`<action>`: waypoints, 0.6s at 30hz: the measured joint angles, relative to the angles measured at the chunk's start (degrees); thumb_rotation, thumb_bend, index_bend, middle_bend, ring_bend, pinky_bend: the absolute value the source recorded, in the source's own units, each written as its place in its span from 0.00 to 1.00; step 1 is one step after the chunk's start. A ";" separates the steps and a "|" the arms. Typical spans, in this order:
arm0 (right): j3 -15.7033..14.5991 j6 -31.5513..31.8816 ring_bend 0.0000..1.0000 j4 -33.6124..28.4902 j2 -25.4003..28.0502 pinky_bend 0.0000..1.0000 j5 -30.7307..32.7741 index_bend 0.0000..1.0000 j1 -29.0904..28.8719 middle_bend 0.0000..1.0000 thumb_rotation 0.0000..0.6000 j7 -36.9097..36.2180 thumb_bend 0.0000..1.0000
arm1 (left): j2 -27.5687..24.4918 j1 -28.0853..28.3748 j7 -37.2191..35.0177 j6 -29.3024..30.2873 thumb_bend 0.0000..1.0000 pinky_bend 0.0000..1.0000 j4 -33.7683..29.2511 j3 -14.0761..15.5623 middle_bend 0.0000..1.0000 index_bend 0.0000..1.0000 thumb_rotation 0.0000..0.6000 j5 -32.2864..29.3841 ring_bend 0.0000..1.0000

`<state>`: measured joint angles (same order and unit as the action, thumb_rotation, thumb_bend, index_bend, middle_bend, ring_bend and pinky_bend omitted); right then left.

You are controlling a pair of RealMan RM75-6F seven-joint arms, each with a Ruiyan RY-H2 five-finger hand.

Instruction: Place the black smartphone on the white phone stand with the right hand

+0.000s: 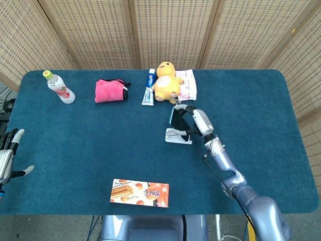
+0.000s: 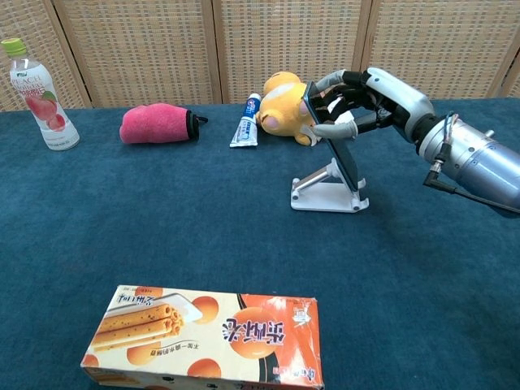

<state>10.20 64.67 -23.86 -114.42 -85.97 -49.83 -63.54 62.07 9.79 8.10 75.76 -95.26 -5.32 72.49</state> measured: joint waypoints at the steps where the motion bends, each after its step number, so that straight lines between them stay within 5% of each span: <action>1: -0.08 0.02 0.48 0.51 -0.28 0.24 0.02 0.44 0.02 0.55 1.00 -0.14 0.65 | 0.02 0.02 0.06 -0.01 0.00 0.00 -0.04 -0.01 0.00 0.00 1.00 -0.05 0.00; 18: -2.10 0.29 0.48 6.95 -3.79 0.24 -0.30 0.44 1.41 0.54 1.00 0.65 0.65 | 0.17 0.18 0.27 -0.15 0.00 0.00 0.08 0.07 0.00 0.00 1.00 -0.29 0.00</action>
<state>8.10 64.95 -16.90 -118.21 -86.28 -48.42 -62.89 62.23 9.96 8.38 75.61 -95.17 -5.25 72.20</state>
